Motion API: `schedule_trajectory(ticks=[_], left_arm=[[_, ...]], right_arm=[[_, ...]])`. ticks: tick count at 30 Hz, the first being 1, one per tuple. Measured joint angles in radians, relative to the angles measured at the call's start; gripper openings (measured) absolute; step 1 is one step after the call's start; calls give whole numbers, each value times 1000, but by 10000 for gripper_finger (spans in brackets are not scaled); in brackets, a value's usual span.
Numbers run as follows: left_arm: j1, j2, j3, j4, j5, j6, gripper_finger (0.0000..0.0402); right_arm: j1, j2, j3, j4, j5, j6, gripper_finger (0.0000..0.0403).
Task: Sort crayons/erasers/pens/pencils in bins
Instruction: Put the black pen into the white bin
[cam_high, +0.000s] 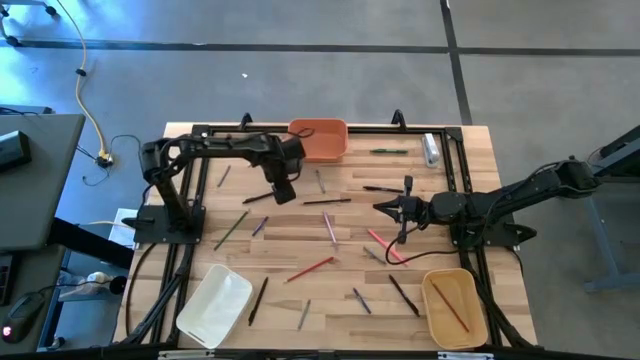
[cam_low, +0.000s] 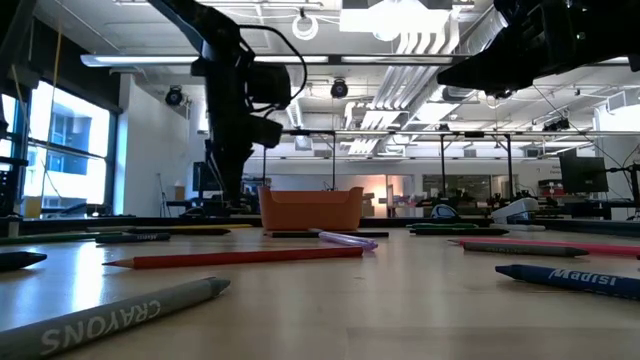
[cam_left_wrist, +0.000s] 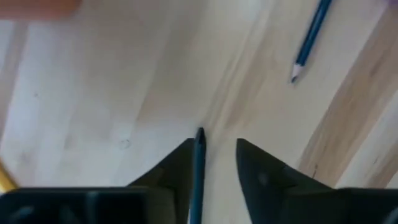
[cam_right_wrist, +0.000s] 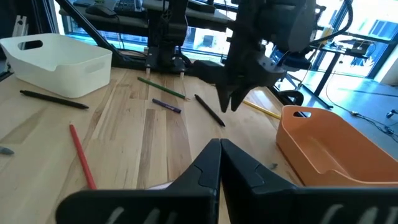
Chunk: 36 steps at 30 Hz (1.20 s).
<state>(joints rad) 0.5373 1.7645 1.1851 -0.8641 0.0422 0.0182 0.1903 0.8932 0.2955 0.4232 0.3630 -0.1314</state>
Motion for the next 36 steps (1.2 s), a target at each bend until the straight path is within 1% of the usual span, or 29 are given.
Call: schedule_trajectory(ticks=[3,5,7,9,11,16,20,28,32,36], left_arm=[[-6,22,-20,2,-5,23,153],[-12,35,-34,5,-37,46,167],[-16,49,-41,36,-74,61,176],[-17,53,-42,53,-85,73,178],[-12,57,-42,86,-83,83,177],[11,75,-41,94,-33,83,163],[20,100,-41,92,-76,99,150],[12,117,-40,85,-75,117,125],[12,118,-39,55,-71,89,123],[12,118,-39,21,-52,48,130]], right_arm=[[0,0,0,0,0,0,0],[0,0,0,0,0,0,0],[0,0,0,0,0,0,0],[0,0,0,0,0,0,0],[0,0,0,0,0,0,0],[0,0,0,0,0,-2,0],[0,0,0,0,0,-4,0],[0,0,0,0,0,-5,0],[0,0,0,0,0,-6,0],[0,0,0,0,0,-8,0]])
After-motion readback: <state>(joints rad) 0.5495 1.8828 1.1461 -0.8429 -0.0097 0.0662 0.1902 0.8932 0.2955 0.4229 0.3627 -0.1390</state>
